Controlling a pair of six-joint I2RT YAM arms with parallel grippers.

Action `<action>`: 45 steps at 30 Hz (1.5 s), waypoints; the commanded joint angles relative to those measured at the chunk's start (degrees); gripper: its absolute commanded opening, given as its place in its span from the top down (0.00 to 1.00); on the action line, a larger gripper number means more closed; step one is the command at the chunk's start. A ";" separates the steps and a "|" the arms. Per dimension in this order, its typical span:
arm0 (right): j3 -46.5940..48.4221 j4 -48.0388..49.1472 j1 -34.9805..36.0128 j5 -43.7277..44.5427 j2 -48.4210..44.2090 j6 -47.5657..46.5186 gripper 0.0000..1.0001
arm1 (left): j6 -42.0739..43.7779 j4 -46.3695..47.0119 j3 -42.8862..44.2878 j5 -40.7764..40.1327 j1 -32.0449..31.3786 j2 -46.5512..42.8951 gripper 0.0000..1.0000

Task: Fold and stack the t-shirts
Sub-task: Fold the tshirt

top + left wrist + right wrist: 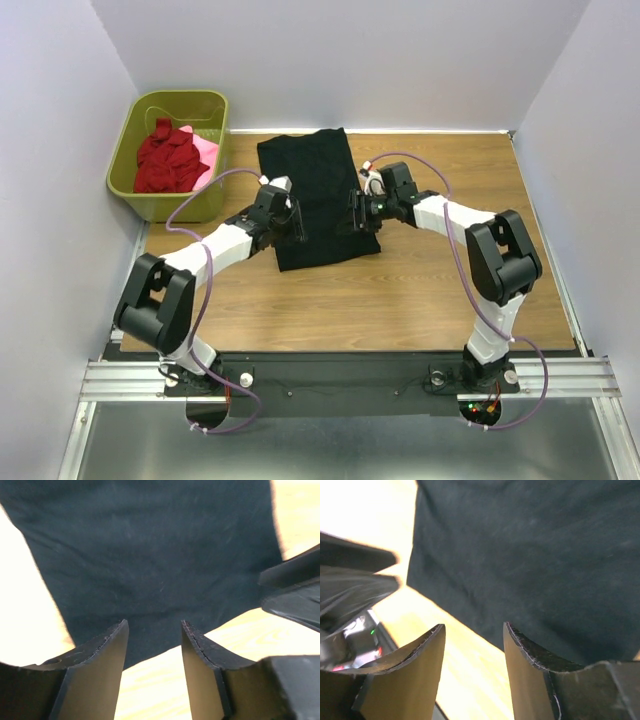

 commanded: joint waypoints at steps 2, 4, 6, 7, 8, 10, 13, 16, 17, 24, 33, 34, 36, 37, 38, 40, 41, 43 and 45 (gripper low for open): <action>-4.89 9.46 -3.32 -11.76 3.58 2.50 0.47 | -2.29 0.70 -0.71 4.14 -0.03 3.23 0.47; -9.72 13.04 -5.61 -14.14 5.16 4.61 0.49 | -2.73 -0.27 -1.41 3.87 0.32 5.43 0.48; -12.36 13.51 -8.68 -14.68 6.05 4.71 0.49 | -2.73 -0.28 -2.12 4.92 0.94 6.39 0.49; -14.55 13.86 -9.65 -14.59 6.49 4.80 0.49 | -2.64 -0.45 -2.82 5.28 1.72 7.44 0.50; -15.70 14.30 -10.62 -14.59 7.19 5.32 0.49 | -2.56 -0.45 -3.17 5.71 2.25 7.89 0.50; -18.16 15.09 -13.52 -14.68 8.24 6.98 0.49 | -2.47 -0.45 -3.61 7.03 3.13 9.03 0.50; -20.71 16.06 -16.60 -13.98 9.48 9.44 0.50 | -1.85 -1.15 -3.70 8.18 4.19 10.44 0.50; -23.34 16.15 -18.18 -14.24 9.04 10.77 0.50 | -0.36 -2.12 -3.35 10.37 4.19 11.85 0.50; -24.32 16.06 -18.36 -14.32 8.43 11.12 0.50 | -0.18 -2.12 -3.61 10.81 4.19 11.76 0.50; -32.50 15.80 -18.27 -13.98 -3.60 12.18 0.50 | -0.53 -2.47 -9.76 11.01 4.19 1.33 0.46; -13.71 15.88 -15.47 -14.77 -3.38 13.15 0.54 | 2.89 2.09 1.90 6.41 6.91 0.05 0.45; -9.17 15.88 -15.29 -14.68 -2.05 13.41 0.54 | 2.81 3.40 3.05 7.29 7.35 1.38 0.47; -4.75 15.97 -14.76 -14.16 2.25 13.67 0.55 | 2.98 4.12 6.99 9.66 7.97 5.58 0.53; -2.90 15.97 -14.67 -13.89 4.01 13.67 0.55 | 2.98 4.12 8.32 10.28 8.23 7.00 0.56; 0.95 16.15 -14.67 -13.54 5.25 13.85 0.56 | 3.07 4.03 10.51 11.16 8.41 9.89 0.60; 4.31 16.32 -14.49 -13.36 9.89 14.37 0.56 | 3.24 4.03 12.10 11.69 8.59 12.35 0.64; 6.15 16.32 -14.49 -13.45 11.40 14.64 0.57 | 3.33 4.03 12.81 11.87 8.76 13.59 0.65; 10.11 16.32 -14.49 -14.06 15.78 14.82 0.58 | 3.25 4.12 14.40 12.22 9.29 17.01 0.71; 11.62 16.32 -14.49 -13.89 18.34 14.38 0.59 | 3.25 5.34 15.10 12.66 9.73 19.31 0.73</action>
